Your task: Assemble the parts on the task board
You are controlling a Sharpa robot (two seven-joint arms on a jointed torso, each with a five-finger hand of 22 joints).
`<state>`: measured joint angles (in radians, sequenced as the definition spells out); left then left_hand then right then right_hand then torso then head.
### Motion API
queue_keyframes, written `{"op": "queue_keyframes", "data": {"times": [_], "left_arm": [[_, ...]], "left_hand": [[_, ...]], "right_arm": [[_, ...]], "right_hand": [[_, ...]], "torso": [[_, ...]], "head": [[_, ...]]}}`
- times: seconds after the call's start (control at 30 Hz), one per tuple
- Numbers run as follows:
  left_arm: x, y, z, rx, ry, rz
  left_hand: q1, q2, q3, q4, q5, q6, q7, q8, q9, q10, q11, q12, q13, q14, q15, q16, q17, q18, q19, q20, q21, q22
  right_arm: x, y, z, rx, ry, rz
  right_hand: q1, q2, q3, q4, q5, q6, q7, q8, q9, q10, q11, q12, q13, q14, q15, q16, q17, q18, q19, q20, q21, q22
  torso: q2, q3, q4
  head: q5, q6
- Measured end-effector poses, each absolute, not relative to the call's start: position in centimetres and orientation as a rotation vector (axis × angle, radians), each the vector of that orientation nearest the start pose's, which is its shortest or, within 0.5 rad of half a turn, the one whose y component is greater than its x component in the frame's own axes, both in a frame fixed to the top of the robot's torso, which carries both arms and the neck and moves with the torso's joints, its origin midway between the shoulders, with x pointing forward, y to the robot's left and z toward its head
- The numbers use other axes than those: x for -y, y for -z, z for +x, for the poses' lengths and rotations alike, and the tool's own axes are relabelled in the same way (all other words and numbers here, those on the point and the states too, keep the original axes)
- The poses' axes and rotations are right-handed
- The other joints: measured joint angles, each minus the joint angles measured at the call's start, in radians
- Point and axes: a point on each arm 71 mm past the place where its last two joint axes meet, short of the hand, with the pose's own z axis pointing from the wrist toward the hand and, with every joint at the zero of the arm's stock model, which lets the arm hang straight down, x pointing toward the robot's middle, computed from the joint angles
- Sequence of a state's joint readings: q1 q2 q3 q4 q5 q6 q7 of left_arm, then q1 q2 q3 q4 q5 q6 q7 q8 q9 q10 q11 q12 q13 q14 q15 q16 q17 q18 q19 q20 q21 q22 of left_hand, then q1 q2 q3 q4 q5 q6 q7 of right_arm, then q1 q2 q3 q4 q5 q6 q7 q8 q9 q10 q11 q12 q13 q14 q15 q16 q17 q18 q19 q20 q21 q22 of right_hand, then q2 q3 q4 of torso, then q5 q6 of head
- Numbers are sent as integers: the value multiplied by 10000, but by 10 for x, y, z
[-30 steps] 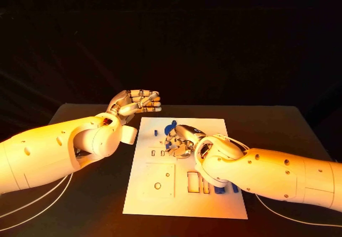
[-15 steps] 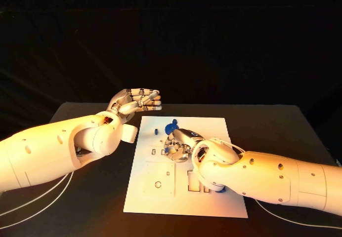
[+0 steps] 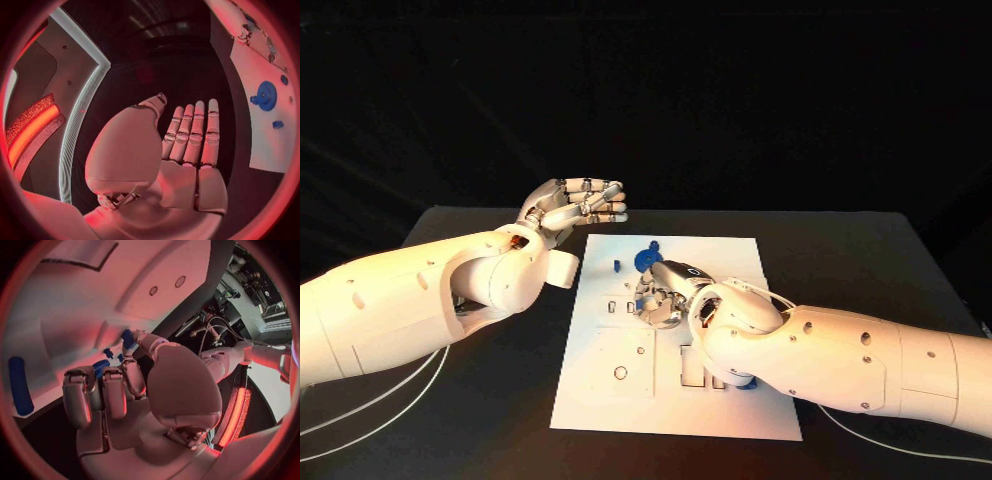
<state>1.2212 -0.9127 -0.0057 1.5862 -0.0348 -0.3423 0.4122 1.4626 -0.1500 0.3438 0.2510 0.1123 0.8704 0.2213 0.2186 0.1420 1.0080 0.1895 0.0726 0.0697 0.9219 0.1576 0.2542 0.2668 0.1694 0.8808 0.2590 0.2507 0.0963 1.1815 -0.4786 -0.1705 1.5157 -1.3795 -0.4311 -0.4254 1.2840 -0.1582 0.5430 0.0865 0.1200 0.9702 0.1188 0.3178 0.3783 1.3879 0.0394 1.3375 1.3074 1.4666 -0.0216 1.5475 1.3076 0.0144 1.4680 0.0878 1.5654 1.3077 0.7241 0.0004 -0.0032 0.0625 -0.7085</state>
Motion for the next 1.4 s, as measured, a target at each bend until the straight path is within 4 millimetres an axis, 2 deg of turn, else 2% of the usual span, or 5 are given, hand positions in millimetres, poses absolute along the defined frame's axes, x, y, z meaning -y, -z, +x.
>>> {"op": "queue_keyframes", "data": {"times": [0.27, 0.3, 0.43, 1.2, 1.4], "left_arm": [[-227, 149, 486, -13378, 15461, -10525], [-227, 149, 486, -13377, 15460, -10525], [-227, 149, 486, -13375, 15455, -10527], [-229, 149, 487, -13370, 15422, -10541], [-229, 149, 487, -13369, 15415, -10544]], "left_hand": [[0, 0, 0, 0, 0, 0, 0, 0, -1, 0, 0, 0, 0, 0, 0, 0, -1, 0, 0, 0, 0, 0], [0, 0, 0, 0, 0, 0, 0, 0, -1, 0, 0, 0, 0, 0, 0, 0, -1, 0, 0, 0, 0, 0], [0, 0, 0, 0, 0, 0, 0, 0, -1, 0, 0, 0, 0, 0, 0, 0, -1, 0, 0, 0, 0, 0], [0, 0, 28, -28, 0, 0, 0, 0, -4, 0, 0, 0, 0, -36, -36, 0, 19, 0, 0, 0, 0, -8], [0, 0, 28, -28, 0, 0, 0, 0, -4, 0, 0, 0, 0, -36, -37, 0, 18, 0, 0, 0, 0, -8]], "right_arm": [[37, 231, 443, -18023, -7263, -672], [37, 231, 443, -18019, -7251, -675], [37, 231, 443, -18007, -7234, -692], [38, 232, 442, -18029, -7211, -758], [39, 233, 442, -18067, -7188, -781]], "right_hand": [[-98, -99, -48, 39, -2, -37, -6, 177, 14, 0, 0, -47, -1, 0, 0, -38, -1, 0, 0, 0, -37, -1], [-103, -104, -62, 47, -2, -55, -13, 179, 245, 0, 0, -47, -1, 0, 0, -38, -1, 0, 0, 0, -37, -1], [-156, -157, -62, 47, -27, -149, 8, 188, 509, -73, -1, -141, -1, 0, 0, -38, -2, 0, 0, 0, -78, -1], [-194, -195, -62, 47, -41, -381, 99, 127, 440, -252, 106, -336, 6, 0, 0, -77, -3, 0, 0, 0, -153, -4], [-272, -274, -62, 46, -39, -543, 189, 12, 378, -398, 146, -494, -20, 0, 0, -77, -3, -1, 0, 0, -196, -4]], "torso": [[0, 0, 0], [0, -1, 1], [-1, -5, 0], [-7, -6, -5], [-7, -6, -10]], "head": [[11, -11], [12, -13], [27, -26], [41, -20], [45, -21]]}}
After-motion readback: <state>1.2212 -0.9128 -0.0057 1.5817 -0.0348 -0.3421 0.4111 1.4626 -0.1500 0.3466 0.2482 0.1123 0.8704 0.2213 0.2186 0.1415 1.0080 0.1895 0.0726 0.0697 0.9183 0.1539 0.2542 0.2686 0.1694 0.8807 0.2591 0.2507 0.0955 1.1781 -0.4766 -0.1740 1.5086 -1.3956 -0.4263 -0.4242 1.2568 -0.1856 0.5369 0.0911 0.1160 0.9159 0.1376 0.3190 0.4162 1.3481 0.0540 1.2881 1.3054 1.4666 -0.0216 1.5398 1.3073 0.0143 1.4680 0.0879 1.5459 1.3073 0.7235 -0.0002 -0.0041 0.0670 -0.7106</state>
